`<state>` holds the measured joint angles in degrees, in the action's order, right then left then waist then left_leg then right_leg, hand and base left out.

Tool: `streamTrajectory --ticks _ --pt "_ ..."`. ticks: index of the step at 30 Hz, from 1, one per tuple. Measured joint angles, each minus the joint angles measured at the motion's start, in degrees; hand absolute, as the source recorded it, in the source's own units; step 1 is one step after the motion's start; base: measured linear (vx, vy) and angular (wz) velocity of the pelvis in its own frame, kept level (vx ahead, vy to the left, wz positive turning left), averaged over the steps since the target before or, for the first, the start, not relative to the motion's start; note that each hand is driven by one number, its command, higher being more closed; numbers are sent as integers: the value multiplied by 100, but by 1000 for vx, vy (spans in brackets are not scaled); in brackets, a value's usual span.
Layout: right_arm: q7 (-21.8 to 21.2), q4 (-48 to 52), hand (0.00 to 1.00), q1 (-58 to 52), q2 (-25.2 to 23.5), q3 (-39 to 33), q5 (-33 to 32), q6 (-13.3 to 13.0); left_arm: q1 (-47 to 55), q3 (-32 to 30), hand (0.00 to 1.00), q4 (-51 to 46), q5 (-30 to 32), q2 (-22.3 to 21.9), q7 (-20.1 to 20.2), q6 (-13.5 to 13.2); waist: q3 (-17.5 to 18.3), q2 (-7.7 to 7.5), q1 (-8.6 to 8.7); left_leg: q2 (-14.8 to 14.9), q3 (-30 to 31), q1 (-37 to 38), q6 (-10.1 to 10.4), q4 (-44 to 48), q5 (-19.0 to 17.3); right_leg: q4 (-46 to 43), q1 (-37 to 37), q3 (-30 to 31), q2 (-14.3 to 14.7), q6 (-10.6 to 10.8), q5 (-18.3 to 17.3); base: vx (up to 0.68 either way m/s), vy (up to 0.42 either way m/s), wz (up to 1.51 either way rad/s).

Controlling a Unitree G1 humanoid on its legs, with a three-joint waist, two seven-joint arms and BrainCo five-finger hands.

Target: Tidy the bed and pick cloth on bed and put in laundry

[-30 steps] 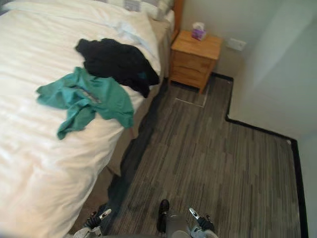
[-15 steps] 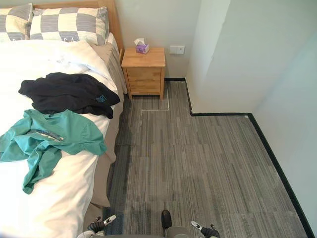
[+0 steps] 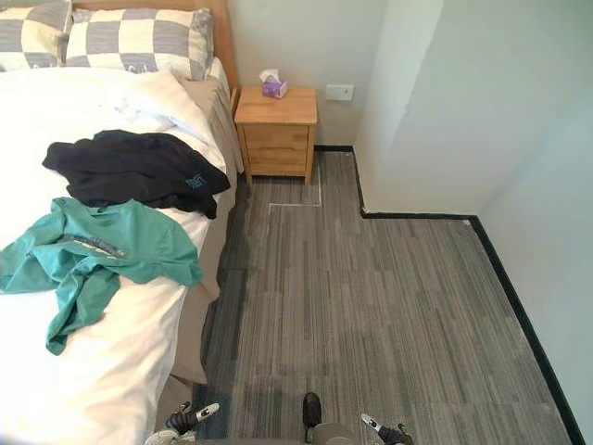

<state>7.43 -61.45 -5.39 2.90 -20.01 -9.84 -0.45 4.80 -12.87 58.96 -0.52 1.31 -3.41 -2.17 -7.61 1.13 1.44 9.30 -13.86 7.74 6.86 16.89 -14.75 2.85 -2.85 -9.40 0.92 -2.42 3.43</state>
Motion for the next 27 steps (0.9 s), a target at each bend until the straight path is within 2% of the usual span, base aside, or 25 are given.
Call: streamTrajectory --ticks 1,2,3,4,5,6,8,11,13,15,16,17,18,19,20,21,22,23,24,25,26,27 --pt "19 65 0 -16 -28 11 0 0 2 -104 0 -117 32 2 -35 -9 -69 -49 -18 34 -67 -212 1 614 3 -138 -6 -73 -50 -16 -83 -69 -63 -34" --pt "62 213 0 -83 -31 120 8 -2 2 -203 0 -335 74 -28 -107 -21 -104 -45 -94 242 -174 -725 -126 1756 254 -86 75 -119 -41 -46 -225 24 -123 -63" --pt "78 387 0 -64 9 194 20 2 76 -253 0 -409 138 -122 -175 -62 -81 80 -244 611 -256 -1069 -268 2501 604 -357 179 -379 -24 -178 -389 117 -115 -81" --pt "107 554 0 -85 -5 235 62 -2 93 -311 0 -484 130 -102 -181 -89 -112 -32 -303 634 -413 -1203 -289 2904 742 -1022 0 -591 -230 -178 -673 233 -77 -91" --pt "148 726 0 -100 8 221 155 -11 50 -349 0 -564 148 -123 -204 -74 -204 28 -318 762 -500 -1291 -363 3207 573 -1137 51 -457 -238 -120 -909 234 -17 -79" --pt "175 776 0 22 -38 179 223 -7 42 -359 0 -565 167 -155 -200 -73 -244 66 -300 717 -653 -1374 -398 3159 299 -1112 83 -321 -268 -131 -906 194 -28 -58" --pt "179 770 0 70 -163 30 223 1 39 -357 0 -598 166 -262 -239 -105 -255 17 -247 513 -772 -1601 -347 2674 74 -1016 86 -206 -425 -108 -910 135 -25 -30" --pt "185 787 0 64 -287 29 219 6 36 -367 0 -670 161 -313 -324 -126 -244 37 -299 223 -791 -1711 -224 1157 88 -808 154 -44 -488 23 -881 153 40 -24" --pt "197 822 0 70 -286 19 206 -1 -10 -358 0 -660 161 -331 -320 -121 -240 45 -418 -30 -774 -1713 -221 -102 469 -597 266 90 -512 183 -867 290 153 -32" --pt "217 814 0 58 -244 -19 201 -1 -23 -360 0 -597 151 -343 -324 -121 -204 101 -428 -90 -767 -1671 -257 -662 750 -538 351 99 -493 317 -900 271 171 -26" --pt "242 782 0 13 -182 -45 199 1 -9 -406 0 -547 111 -381 -322 -100 -119 183 -453 -119 -776 -1594 -507 -789 1091 -600 372 232 -495 502 -1017 320 222 -36" --pt "241 774 0 8 -173 -82 199 1 1 -415 0 -539 112 -406 -325 -90 -73 139 -456 -176 -791 -1577 -575 -761 1095 -601 400 288 -553 555 -1053 406 274 -35" --pt "226 741 0 -3 -241 -178 204 3 27 -408 0 -535 115 -342 -322 -80 37 21 -465 -336 -856 -1532 -671 -763 907 -826 372 300 -704 711 -1183 301 182 -14" --pt "222 718 0 0 -276 -207 209 3 20 -379 0 -525 114 -292 -318 -74 45 -51 -452 -420 -905 -1460 -695 -789 833 -1143 269 311 -801 741 -1306 373 196 -7" --pt "199 582 0 5 -281 -210 216 7 9 -345 0 -406 103 -209 -317 -63 95 -166 -429 -606 -925 -1313 -749 -841 678 -1990 -32 377 -1014 868 -1620 385 169 5" --pt "187 523 0 8 -262 -216 216 16 -16 -324 0 -311 85 -181 -321 -38 101 -174 -376 -718 -903 -1089 -767 -897 540 -2907 -298 413 -1169 1159 -1701 478 187 8" --pt "178 524 0 -1 -262 -214 218 16 -10 -299 0 -288 60 -170 -321 -28 98 -165 -352 -745 -893 -969 -747 -912 475 -3341 -418 417 -1230 1337 -1660 508 152 11" --pt "167 538 0 5 -274 -224 210 11 4 -257 0 -229 7 -131 -319 -15 86 -150 -325 -782 -850 -709 -796 -924 369 -4274 -725 467 -1336 1651 -1424 542 88 20" --pt "160 538 0 63 -255 -192 220 11 7 -139 0 -155 -4 -34 -319 27 62 -146 -214 -800 -763 -444 -836 -917 266 -5147 -950 466 -1440 1640 -1232 479 13 33" --pt "159 537 0 86 -260 -184 221 12 5 -76 0 -145 -4 14 -318 52 35 -157 -146 -799 -676 -316 -857 -940 240 -5504 -1035 382 -1504 1547 -1282 498 -93 57" --pt "160 538 0 117 -260 -183 222 13 -26 -62 0 -150 -5 42 -319 57 -28 -180 -94 -749 -396 -48 -867 -1035 233 -5984 -1217 130 -1561 1184 -1515 479 -194 47" --pt "160 547 0 185 -216 -182 222 1 -149 -62 0 -143 -14 28 -321 61 -119 -98 -93 -549 -263 192 -866 -1123 232 -6110 -1467 -232 -1475 772 -1816 458 -224 34"
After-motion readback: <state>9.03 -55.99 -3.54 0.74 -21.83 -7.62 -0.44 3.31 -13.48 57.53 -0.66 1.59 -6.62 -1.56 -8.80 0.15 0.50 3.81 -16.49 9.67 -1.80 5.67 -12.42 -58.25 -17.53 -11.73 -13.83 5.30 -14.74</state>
